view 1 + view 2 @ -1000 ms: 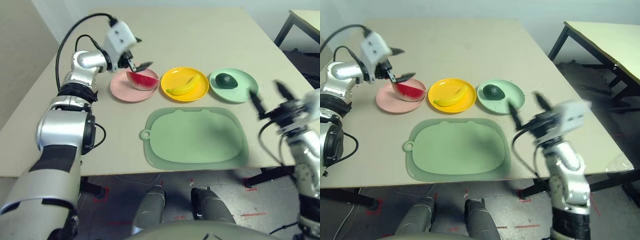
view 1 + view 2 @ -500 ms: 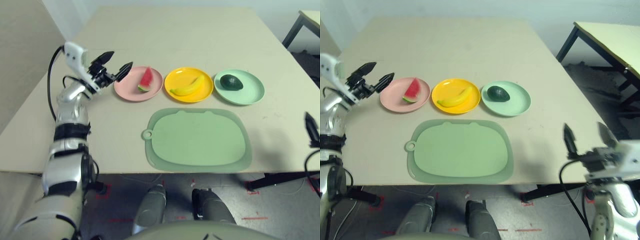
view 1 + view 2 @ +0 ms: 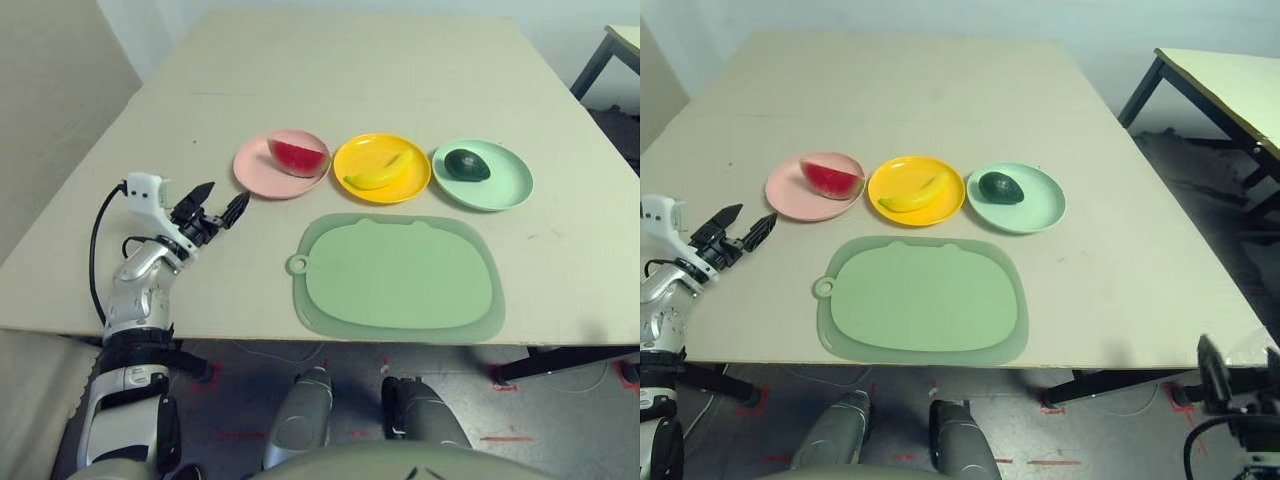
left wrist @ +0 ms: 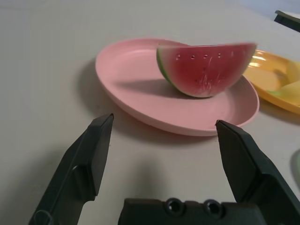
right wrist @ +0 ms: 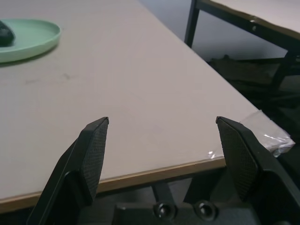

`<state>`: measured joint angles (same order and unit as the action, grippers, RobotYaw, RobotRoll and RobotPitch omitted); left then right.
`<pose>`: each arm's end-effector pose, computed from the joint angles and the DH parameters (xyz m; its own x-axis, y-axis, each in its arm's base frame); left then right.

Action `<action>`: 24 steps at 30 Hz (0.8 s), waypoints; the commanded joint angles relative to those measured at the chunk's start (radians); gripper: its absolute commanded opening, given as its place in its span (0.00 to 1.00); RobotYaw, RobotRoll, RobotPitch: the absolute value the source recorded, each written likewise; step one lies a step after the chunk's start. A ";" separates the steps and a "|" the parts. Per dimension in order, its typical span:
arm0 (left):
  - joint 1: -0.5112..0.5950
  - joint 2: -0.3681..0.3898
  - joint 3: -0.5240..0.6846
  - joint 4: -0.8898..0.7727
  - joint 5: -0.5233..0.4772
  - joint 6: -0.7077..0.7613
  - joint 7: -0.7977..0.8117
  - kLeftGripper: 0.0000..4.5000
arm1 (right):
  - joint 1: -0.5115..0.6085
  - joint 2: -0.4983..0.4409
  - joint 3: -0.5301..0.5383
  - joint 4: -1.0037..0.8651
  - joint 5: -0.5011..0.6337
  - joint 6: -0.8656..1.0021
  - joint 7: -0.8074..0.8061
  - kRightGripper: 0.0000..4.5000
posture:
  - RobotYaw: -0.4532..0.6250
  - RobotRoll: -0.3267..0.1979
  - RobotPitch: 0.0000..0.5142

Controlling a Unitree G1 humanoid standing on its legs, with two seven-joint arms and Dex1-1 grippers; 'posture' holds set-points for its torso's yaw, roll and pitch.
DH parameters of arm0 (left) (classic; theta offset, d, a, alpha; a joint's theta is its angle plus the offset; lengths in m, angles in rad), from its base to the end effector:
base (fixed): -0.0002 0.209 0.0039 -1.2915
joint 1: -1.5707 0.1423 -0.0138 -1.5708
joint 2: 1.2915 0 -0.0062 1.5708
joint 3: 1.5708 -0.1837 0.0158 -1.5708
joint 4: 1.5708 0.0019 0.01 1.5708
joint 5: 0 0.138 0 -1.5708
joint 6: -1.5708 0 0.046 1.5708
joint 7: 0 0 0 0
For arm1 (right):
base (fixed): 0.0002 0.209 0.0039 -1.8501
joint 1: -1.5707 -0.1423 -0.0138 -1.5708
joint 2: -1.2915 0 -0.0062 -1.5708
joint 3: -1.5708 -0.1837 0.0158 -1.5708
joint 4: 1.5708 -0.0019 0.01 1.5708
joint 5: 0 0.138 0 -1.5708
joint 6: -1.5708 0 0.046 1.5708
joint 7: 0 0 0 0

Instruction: Place the fruits into color-matched plates.

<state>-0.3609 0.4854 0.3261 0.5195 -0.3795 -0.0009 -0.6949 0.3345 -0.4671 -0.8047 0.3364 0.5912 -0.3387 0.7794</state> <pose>0.2530 0.3077 0.0851 0.9567 -0.2894 0.0314 0.2905 0.9559 -0.0421 0.0468 -0.3897 0.0599 0.9744 -0.1895 0.1211 0.2014 0.9750 -0.0944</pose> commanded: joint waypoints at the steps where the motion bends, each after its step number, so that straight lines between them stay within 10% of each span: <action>1: 0.026 0.008 0.024 0.058 0.016 -0.047 0.025 0.99 | -0.063 -0.054 0.000 0.122 -0.010 -0.084 0.054 1.00 | 0.54 0.62 0.34; 24: 0.123 0.123 0.128 0.039 0.009 -0.189 0.064 0.99 | -0.289 -0.130 0.064 0.259 0.005 -0.073 0.124 1.00 | 0.68 0.62 0.34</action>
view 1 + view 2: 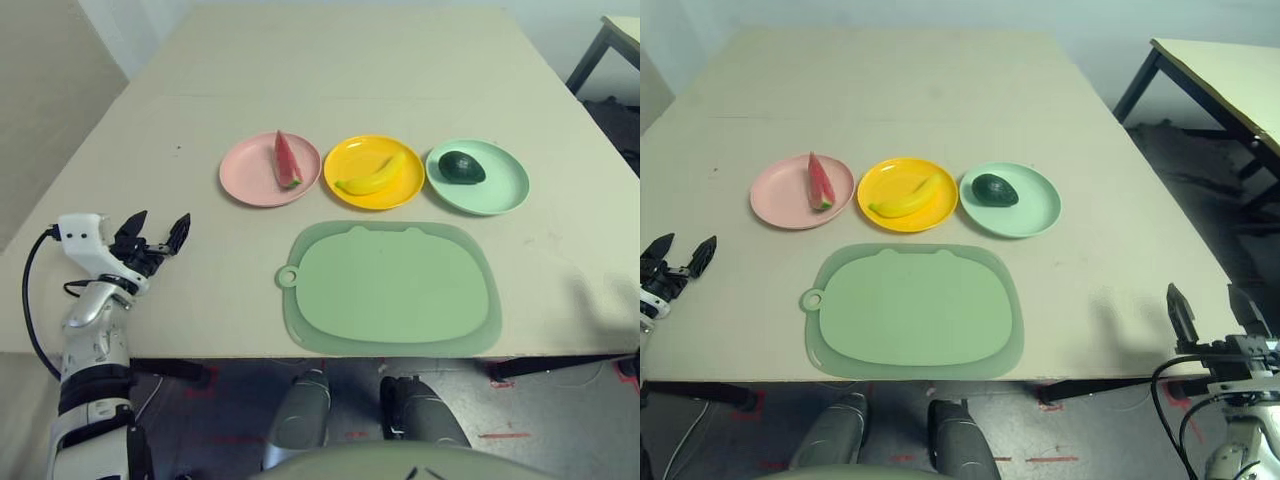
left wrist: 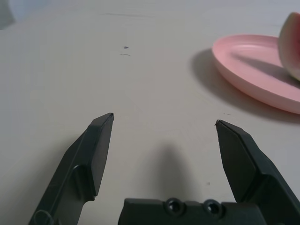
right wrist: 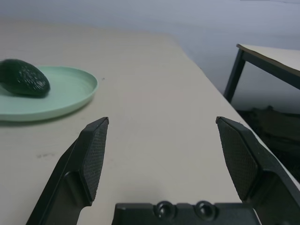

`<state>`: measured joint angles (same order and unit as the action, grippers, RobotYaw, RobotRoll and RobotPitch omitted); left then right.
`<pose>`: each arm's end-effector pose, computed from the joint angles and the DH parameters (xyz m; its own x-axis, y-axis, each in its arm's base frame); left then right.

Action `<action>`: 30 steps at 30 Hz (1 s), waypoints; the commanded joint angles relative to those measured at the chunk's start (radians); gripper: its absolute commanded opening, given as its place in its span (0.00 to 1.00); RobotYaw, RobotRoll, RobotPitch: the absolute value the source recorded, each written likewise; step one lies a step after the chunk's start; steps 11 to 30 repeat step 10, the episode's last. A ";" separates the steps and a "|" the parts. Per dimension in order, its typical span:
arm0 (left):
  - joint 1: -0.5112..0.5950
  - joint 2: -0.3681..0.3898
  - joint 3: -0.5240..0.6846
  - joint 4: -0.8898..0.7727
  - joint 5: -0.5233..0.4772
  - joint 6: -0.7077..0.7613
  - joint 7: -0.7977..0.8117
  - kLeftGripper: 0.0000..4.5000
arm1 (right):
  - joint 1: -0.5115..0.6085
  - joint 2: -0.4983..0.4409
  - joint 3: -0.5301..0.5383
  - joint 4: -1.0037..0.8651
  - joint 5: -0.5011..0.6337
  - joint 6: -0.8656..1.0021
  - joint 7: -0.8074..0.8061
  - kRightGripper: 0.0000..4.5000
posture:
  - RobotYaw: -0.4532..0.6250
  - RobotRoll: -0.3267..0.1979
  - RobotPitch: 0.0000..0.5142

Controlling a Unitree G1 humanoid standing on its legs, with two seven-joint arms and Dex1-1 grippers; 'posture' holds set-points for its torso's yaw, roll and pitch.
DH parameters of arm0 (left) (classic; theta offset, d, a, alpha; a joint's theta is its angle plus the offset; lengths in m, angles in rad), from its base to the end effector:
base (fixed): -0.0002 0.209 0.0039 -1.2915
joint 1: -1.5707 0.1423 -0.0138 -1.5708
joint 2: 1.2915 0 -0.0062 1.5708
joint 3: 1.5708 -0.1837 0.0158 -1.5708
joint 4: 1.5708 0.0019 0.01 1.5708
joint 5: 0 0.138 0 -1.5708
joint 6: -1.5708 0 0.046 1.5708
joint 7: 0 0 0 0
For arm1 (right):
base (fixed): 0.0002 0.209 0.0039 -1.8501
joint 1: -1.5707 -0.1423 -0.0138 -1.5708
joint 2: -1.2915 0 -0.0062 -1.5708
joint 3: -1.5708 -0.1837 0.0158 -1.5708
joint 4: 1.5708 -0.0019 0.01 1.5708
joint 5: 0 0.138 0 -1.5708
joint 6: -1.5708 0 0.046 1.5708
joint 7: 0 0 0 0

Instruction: Place the fruits into color-matched plates.

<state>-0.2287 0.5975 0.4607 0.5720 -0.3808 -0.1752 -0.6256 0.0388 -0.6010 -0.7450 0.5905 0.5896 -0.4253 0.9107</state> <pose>0.2073 0.3605 0.0862 0.9969 -0.0326 0.0720 0.0260 0.9955 0.0910 0.1100 -0.4064 0.0739 0.9666 -0.0298 0.2546 0.0635 0.9901 -0.1252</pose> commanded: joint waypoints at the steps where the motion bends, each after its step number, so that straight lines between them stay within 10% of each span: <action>1: -0.017 0.011 -0.005 -0.012 0.007 -0.014 -0.003 0.99 | 0.008 0.007 0.006 -0.001 0.007 0.015 -0.011 1.00 | 0.68 0.62 0.34; 30: -0.153 -0.026 -0.087 0.034 0.044 -0.025 -0.008 0.99 | 0.003 0.002 -0.004 -0.011 0.012 0.033 -0.050 1.00 | 0.68 0.62 0.32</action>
